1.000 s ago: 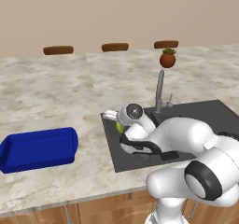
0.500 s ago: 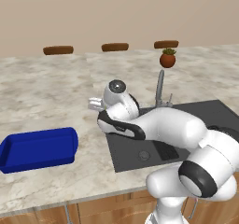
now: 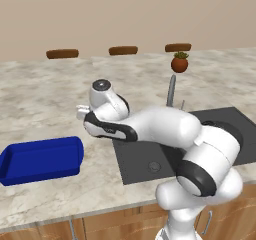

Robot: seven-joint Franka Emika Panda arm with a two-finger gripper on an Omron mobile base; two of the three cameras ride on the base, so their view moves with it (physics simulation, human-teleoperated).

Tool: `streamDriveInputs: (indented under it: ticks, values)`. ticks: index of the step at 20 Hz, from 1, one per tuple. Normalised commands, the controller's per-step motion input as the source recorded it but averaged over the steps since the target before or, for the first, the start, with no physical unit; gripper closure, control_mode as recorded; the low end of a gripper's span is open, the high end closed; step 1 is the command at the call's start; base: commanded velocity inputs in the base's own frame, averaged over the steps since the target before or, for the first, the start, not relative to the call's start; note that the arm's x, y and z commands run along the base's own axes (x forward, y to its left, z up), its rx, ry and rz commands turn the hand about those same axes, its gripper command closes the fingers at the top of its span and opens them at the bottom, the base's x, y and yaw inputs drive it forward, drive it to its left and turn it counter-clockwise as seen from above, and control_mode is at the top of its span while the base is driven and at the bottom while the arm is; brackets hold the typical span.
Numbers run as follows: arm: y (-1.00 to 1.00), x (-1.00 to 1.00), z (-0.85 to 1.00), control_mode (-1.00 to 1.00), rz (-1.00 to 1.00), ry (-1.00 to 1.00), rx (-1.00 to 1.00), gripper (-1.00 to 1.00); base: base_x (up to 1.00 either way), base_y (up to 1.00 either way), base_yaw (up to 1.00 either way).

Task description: Pick up all produce items and place them in the sink. Turn on the sink faucet to wash them. Then turn the sink off and put them in the tray.

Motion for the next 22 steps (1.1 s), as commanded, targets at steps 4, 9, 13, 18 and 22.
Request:
streamDriveInputs:
  ticks: [4,9,13,18,22]
  values:
    - [0.43,-0.03,-0.18,-1.00,0.00,0.07,0.00,1.00,0.00,0.00,0.00]
    - [0.57,0.00,-0.23,-1.00,0.00,0.12,0.00,1.00,0.00,0.00,0.00]
    - [0.56,0.00,-0.30,-1.00,0.00,0.13,0.00,1.00,0.00,0.00,0.00]
    - [0.38,0.08,-0.28,-1.00,0.00,0.08,0.00,1.00,0.00,0.00,0.00]
    - [0.31,0.08,-0.23,-1.00,0.00,0.09,0.00,1.00,0.00,0.00,0.00]
